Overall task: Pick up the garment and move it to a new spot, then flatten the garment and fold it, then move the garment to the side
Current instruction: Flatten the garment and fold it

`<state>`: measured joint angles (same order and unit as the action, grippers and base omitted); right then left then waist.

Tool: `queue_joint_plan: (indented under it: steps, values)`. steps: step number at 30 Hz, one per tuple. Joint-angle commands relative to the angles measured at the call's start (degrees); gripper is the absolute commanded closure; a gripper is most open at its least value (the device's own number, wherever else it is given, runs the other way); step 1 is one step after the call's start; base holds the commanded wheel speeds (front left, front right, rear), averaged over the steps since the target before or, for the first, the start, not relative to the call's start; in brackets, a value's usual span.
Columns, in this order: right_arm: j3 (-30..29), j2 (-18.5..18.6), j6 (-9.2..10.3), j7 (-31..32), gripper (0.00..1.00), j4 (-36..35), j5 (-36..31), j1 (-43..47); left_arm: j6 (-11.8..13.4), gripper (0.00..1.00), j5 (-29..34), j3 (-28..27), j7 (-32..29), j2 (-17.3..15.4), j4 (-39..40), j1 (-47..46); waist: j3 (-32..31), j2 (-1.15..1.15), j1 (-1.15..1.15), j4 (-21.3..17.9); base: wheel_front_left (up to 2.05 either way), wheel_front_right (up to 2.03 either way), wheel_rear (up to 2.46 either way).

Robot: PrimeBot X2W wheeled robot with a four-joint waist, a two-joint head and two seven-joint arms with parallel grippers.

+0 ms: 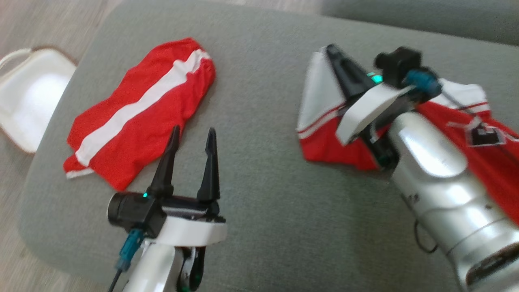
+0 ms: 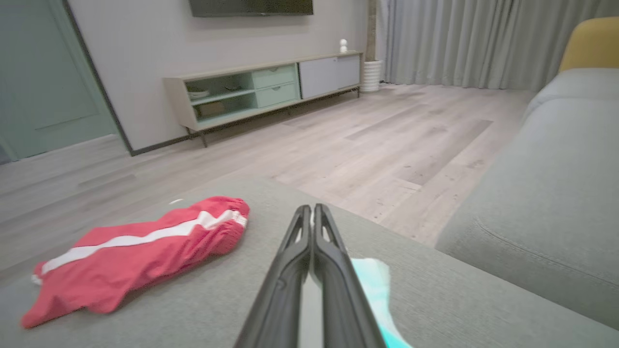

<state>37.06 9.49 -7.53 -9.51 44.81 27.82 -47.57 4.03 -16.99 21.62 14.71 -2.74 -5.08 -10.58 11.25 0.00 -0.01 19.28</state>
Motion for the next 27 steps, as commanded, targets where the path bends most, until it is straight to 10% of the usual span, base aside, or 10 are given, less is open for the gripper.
queue_joint_plan:
  steps: [1,9,10,11,12,19,27]
  values:
    - [1.0,-1.5,0.04,-1.0,1.00,-3.0,0.5,1.9,-0.1,0.00,0.7,-2.6,0.3,-0.1,1.8,-0.3,-2.4,0.00,0.01,-2.2,0.00,0.00,0.00]
    - [10.1,-4.0,0.04,1.8,1.00,-12.3,0.1,13.3,-0.6,0.00,1.6,-7.8,0.3,-0.1,2.0,2.1,-6.0,0.00,0.01,-4.6,0.00,0.00,0.00]
    - [11.7,-4.2,0.04,2.3,0.75,-13.1,0.5,14.9,-0.9,0.00,1.8,-8.2,0.3,-0.1,1.9,2.4,-6.5,0.00,0.01,-4.8,0.00,0.00,0.00]
    - [13.4,-4.2,0.04,2.9,0.14,-13.9,0.8,16.2,-1.1,0.00,1.9,-8.6,0.3,-0.1,1.8,2.8,-6.8,0.00,0.01,-5.0,0.00,0.00,0.00]
    - [15.3,-4.2,0.04,3.7,0.00,-14.6,1.2,17.3,-1.2,0.00,2.1,-8.9,0.3,-0.1,1.7,3.2,-7.2,0.00,0.01,-5.2,0.00,0.00,0.00]
    - [17.0,-1.3,0.04,4.0,0.00,-17.1,2.4,20.1,-1.6,0.00,2.7,-10.7,0.3,-0.1,1.8,5.1,-9.1,0.00,0.01,-7.4,0.00,0.00,0.00]
    - [-3.4,-0.4,0.04,-1.8,0.00,-17.4,-4.7,22.6,-1.8,0.00,2.0,-11.5,0.3,-0.1,3.7,6.1,-9.6,0.00,0.01,-12.5,0.00,0.00,0.00]
